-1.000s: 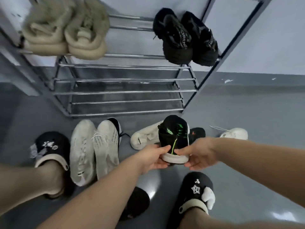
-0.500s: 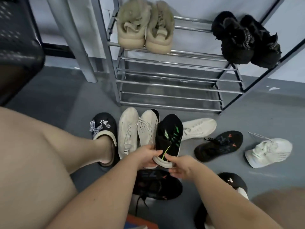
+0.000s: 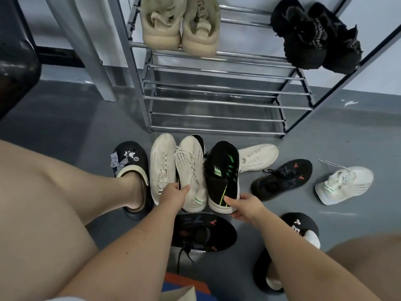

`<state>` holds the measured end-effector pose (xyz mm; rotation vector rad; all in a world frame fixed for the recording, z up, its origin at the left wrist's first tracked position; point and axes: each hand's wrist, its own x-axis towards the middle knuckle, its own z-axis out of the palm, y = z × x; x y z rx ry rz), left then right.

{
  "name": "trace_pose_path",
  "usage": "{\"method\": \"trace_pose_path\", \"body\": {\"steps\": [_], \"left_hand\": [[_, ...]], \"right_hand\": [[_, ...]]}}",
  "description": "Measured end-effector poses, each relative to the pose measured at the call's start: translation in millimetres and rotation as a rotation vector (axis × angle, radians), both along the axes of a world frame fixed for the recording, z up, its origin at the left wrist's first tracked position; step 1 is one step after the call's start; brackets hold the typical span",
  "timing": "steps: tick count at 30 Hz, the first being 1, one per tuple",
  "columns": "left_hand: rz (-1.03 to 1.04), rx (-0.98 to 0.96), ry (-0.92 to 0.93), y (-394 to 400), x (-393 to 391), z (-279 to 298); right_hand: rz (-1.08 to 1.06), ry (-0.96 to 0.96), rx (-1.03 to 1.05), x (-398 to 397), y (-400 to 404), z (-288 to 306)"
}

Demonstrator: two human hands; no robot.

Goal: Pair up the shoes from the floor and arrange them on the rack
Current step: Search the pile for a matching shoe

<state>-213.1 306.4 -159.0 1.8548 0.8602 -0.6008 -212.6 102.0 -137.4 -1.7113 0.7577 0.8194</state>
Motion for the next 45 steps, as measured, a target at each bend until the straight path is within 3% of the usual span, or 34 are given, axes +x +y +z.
{"method": "trace_pose_path", "body": {"steps": [5,10,14,19,31,38,41,45], "left_hand": [[0.052,-0.166,0.154,-11,-3,-16],[0.136,-0.237,0.149,-11,0,-32],[0.158,-0.199,0.154,-3,3,-72],[0.098,-0.078,0.110,-21,5,-22],[0.142,-0.010,0.062,-26,7,-35],[0.315,-0.319,0.000,-47,2,-20],[0.239,-0.333,-0.025,-50,-3,-20],[-0.010,-0.324,-0.019,-58,-5,-14]], "right_hand": [[-0.078,-0.072,0.014,0,-11,-8],[-0.082,-0.097,0.005,4,-27,-12],[-0.117,-0.065,0.045,3,-39,-13],[-0.157,-0.047,0.101,-1,-43,-11],[-0.331,-0.076,0.128,-21,-81,7],[-0.473,-0.080,0.173,-30,-103,20],[-0.496,-0.086,0.142,-33,-106,21],[-0.544,-0.097,0.166,-32,-107,22]]}}
